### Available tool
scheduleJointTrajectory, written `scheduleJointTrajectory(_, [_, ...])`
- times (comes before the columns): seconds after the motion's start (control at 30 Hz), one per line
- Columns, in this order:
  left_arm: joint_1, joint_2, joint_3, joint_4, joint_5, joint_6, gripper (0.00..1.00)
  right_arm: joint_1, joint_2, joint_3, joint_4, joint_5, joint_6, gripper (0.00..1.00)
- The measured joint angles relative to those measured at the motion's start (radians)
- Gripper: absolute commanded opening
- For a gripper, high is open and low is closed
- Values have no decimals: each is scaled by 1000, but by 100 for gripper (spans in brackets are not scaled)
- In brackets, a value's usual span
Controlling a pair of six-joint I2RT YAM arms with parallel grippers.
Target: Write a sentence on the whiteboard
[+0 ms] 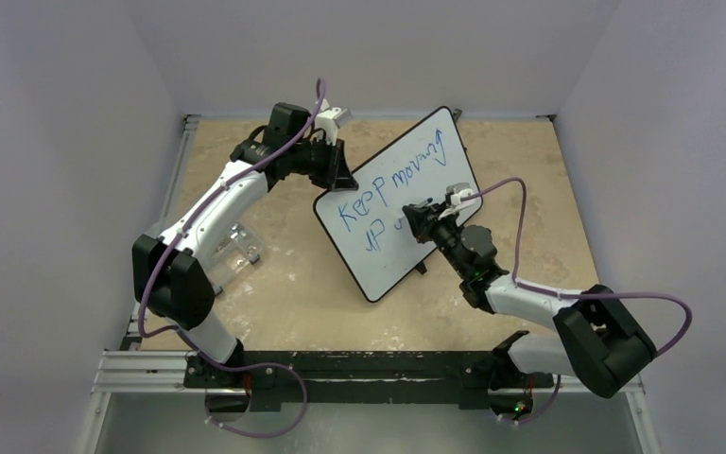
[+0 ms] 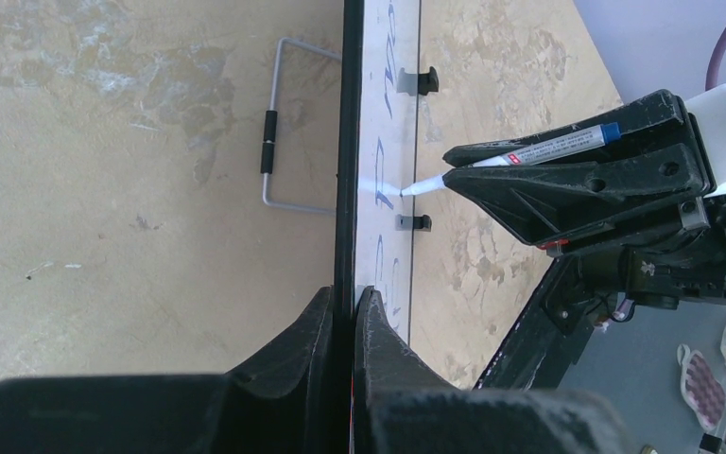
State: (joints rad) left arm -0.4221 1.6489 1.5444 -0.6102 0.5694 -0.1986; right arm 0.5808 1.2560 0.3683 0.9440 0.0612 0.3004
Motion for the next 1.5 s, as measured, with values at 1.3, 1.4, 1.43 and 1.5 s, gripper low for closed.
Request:
scheduleJointTrajectory(1.3, [-6, -6, 0, 0, -5, 0, 0, -64, 30, 59, -71, 51, 0, 0])
scheduleJointTrajectory(1.4, [-6, -6, 0, 0, -7, 0, 0, -70, 45, 83, -69, 51, -2, 0])
scheduleJointTrajectory(1.43, [-6, -6, 0, -1, -8, 0, 0, -72, 48, 88, -68, 51, -3, 0])
scheduleJointTrajectory(1.5, [-6, -6, 0, -1, -8, 0, 0, -74, 57, 95, -63, 50, -3, 0])
